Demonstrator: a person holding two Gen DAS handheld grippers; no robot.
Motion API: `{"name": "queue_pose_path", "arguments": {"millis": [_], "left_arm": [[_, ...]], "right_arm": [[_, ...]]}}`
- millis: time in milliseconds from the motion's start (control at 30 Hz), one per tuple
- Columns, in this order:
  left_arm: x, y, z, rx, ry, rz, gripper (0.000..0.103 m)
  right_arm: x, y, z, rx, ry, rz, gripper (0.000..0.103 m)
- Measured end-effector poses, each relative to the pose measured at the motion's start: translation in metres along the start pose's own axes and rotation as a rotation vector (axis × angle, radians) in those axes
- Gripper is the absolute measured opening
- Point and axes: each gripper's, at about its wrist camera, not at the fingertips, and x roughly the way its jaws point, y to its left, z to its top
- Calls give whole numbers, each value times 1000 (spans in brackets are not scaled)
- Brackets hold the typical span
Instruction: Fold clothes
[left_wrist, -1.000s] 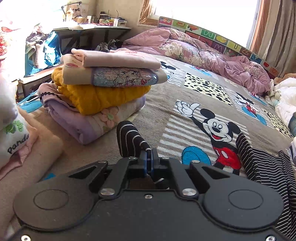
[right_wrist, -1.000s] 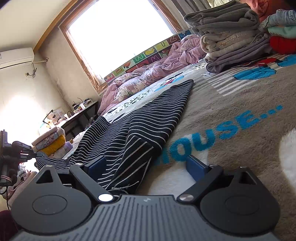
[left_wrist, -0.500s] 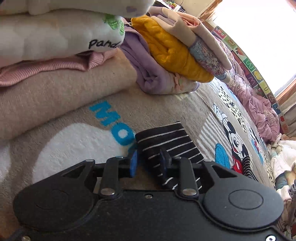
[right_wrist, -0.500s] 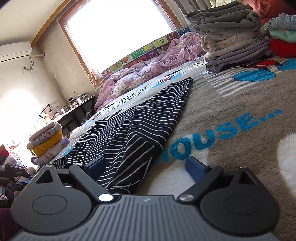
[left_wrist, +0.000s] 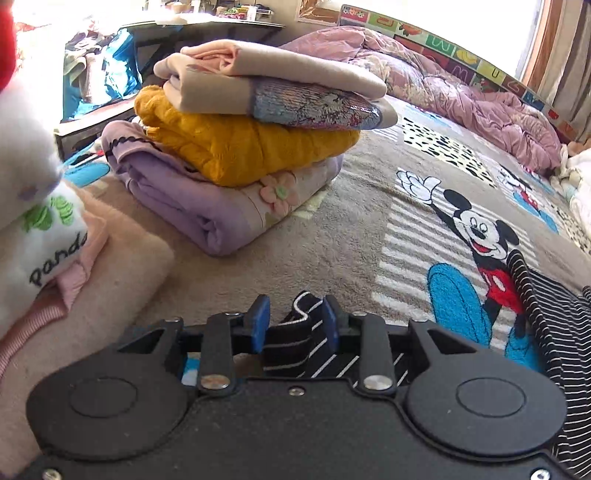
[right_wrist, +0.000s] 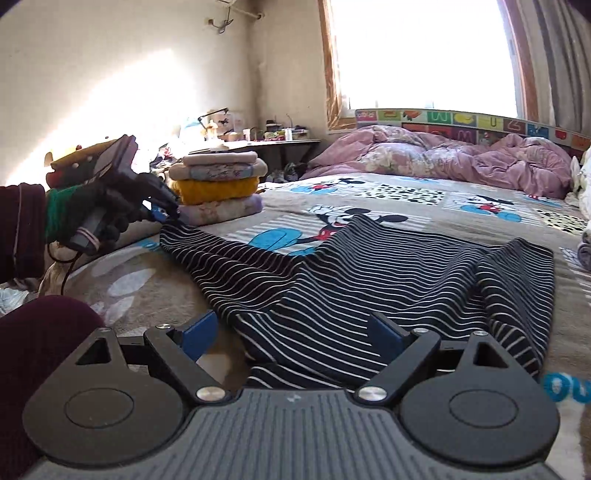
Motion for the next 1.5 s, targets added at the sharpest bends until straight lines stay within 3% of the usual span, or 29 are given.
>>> {"name": "queue_pose_path", "arguments": {"millis": [67,167,267,367,433,500,533,633,667,733,867,933,1067,1133,1200,1333,1500], "left_arm": [[-4,-6,8,22,-24,-3,30],[-9,-13,18,50,-57,-8,41],[2,-20,17,100,5,-7,41],[27,-19,6,120,105,47,41],[38,-16,-2,117,135,34,37],[40,-16,-2,128,118,12,8],[36,-17,1,130,91,4,8],[9,-15,21,79,-107,-60,7],[8,-16,27,69,-122,-58,7],[14,-22,32,92,-131,-20,5],[54,-24,25,117,-15,58,8],[49,-22,19,122,-27,110,8],[3,-24,9,102,-112,29,12],[-15,-32,0,131,-108,-31,20],[-23,-42,-10,163,-72,-85,37],[-30,-64,-24,149,9,-136,37],[-62,-117,-21,172,-11,-303,37]], "right_arm": [[10,9,2,-8,20,29,88],[17,18,-1,-15,45,57,88],[23,20,-9,-11,67,80,88],[24,21,-15,2,75,99,88],[24,21,-17,17,77,118,88],[25,21,-18,20,89,124,88],[26,20,-20,22,97,127,88],[28,19,-23,22,123,140,88],[28,19,-24,17,128,142,88],[28,21,-26,3,137,142,89],[26,28,-29,-37,151,133,90],[25,32,-30,-71,154,122,90],[12,40,-31,-101,119,105,89],[12,42,-32,-108,113,114,90],[15,44,-34,-116,129,118,93],[11,41,-27,-89,118,125,92],[-10,19,-19,68,79,106,89]]}}
